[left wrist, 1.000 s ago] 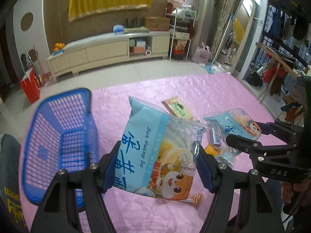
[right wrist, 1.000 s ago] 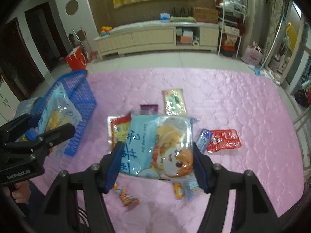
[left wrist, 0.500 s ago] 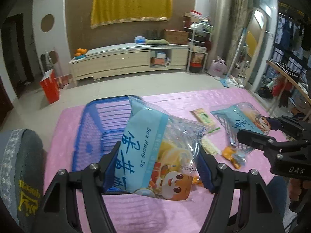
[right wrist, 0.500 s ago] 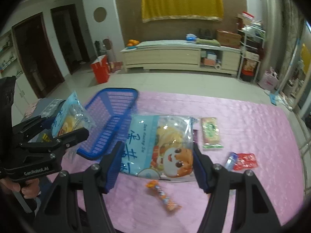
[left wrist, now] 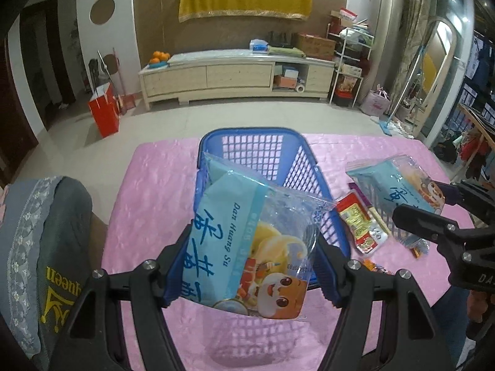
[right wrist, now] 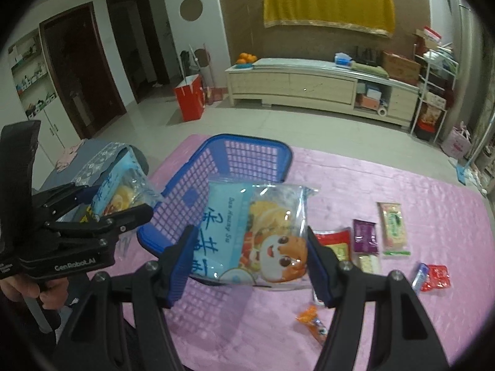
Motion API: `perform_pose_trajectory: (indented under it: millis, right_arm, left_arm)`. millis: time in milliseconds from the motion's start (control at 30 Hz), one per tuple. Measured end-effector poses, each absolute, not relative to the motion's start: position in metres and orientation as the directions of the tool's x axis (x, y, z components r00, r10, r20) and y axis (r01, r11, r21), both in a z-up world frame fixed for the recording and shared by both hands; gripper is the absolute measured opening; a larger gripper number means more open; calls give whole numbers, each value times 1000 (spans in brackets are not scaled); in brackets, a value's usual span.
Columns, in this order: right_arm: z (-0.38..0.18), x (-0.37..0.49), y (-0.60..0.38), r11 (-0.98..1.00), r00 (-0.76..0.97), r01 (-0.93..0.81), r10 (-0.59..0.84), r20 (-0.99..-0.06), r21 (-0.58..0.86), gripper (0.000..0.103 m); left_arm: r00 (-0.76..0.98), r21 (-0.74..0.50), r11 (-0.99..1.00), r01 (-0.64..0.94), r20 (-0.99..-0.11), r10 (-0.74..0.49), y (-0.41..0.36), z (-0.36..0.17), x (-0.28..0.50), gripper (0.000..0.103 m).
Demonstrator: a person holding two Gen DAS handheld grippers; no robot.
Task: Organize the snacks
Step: 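Lift the blue cake bag with the left gripper and carry it over the basket, then open the left gripper to drop the blue cake bag into the basket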
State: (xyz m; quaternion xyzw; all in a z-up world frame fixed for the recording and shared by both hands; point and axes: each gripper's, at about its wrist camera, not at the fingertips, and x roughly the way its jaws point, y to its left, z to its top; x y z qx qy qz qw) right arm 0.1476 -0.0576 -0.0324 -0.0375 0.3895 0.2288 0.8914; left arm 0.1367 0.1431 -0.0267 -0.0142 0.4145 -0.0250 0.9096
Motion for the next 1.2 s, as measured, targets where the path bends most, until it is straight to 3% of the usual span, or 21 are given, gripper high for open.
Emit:
perform_pose_trajectory:
  millis: [633, 1133, 1200]
  right_arm:
    - [-72, 177, -17, 874, 492, -458, 400, -773, 160, 70]
    - [-78, 185, -10, 874, 494, -471, 377, -784, 124, 70]
    - [-79, 184, -7, 871, 490, -476, 379, -785, 123, 70]
  left_arm:
    - [573, -154, 988, 10, -809, -132, 176, -65, 176, 68]
    - [575, -103, 994, 24, -813, -98, 175, -69, 174, 72]
    - [580, -102, 994, 27, -808, -99, 177, -67, 172, 78]
